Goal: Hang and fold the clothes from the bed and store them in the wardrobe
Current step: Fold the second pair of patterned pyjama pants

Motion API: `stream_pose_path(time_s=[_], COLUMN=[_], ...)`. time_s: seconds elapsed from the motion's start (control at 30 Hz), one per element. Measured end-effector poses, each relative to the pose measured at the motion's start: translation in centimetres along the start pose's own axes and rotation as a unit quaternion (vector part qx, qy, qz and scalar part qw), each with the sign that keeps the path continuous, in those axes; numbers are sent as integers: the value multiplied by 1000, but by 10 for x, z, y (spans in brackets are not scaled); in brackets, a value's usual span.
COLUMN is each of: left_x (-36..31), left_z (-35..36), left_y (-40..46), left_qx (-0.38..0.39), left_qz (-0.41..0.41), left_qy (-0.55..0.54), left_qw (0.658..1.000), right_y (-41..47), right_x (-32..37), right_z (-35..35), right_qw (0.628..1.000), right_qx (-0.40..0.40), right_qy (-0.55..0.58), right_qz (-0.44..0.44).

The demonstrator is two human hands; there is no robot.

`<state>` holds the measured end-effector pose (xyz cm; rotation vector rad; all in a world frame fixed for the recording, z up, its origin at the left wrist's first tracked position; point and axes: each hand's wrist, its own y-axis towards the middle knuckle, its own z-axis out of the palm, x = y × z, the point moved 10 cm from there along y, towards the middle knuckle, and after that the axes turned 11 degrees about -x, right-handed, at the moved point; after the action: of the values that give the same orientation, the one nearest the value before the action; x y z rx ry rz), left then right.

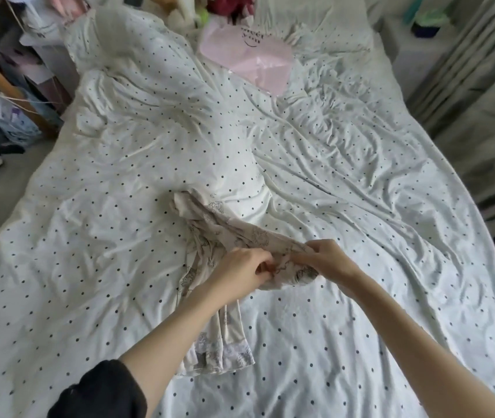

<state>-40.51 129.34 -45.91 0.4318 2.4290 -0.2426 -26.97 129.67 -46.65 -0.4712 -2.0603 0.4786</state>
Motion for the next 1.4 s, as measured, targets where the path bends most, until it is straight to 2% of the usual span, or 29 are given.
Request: stream_pose_path(time_s=[0.13,0.27,0.4,0.5,0.63,0.73,0.83,0.93,1.03,1.13,1.3,1.4], left_x=[-26,-51,-76,-101,-128,-130,-136,-143,-152,-145,-136,-139], left_z=[-24,-72,-114,-144,-144,-154,-165,-159,-162,-177,-225,-238], left_y=[-6,-17,-33,-53,-71,-80,-87,-85,-91,-93,-102,-104], left_qx=[-57,-133,-196,-261,-236,-276,-300,-256,-251,-243,-275,-286], left_qz=[-20,-28,-5,38,48,7,-13,-40,-44,-57,-60,-62], left_qy=[-63,-120,-119,-131,-108,-42,-35,-63,-67,-57,-9,8], left_qw=[996,983,973,956,964,960,953,964,965,967,960,956], right_y=[-27,-68,-94,-109,-128,-143,-156,-162,-175,-177,-177,-175], right_x=[8,40,75,101,131,149,161,165,167,163,142,137], right_z=[-28,-47,-66,-75,-82,-85,-87,-88,-96,-110,-137,-140], right_qw=[995,989,987,981,973,966,954,941,946,956,951,952], right_qx=[9,24,-42,-70,-70,-65,-48,-36,-59,-114,-172,-197], right_qy=[101,128,101,134,201,232,281,329,303,246,245,219], right_qz=[6,-69,-122,-118,-88,-91,-92,-70,-96,-111,-74,-82])
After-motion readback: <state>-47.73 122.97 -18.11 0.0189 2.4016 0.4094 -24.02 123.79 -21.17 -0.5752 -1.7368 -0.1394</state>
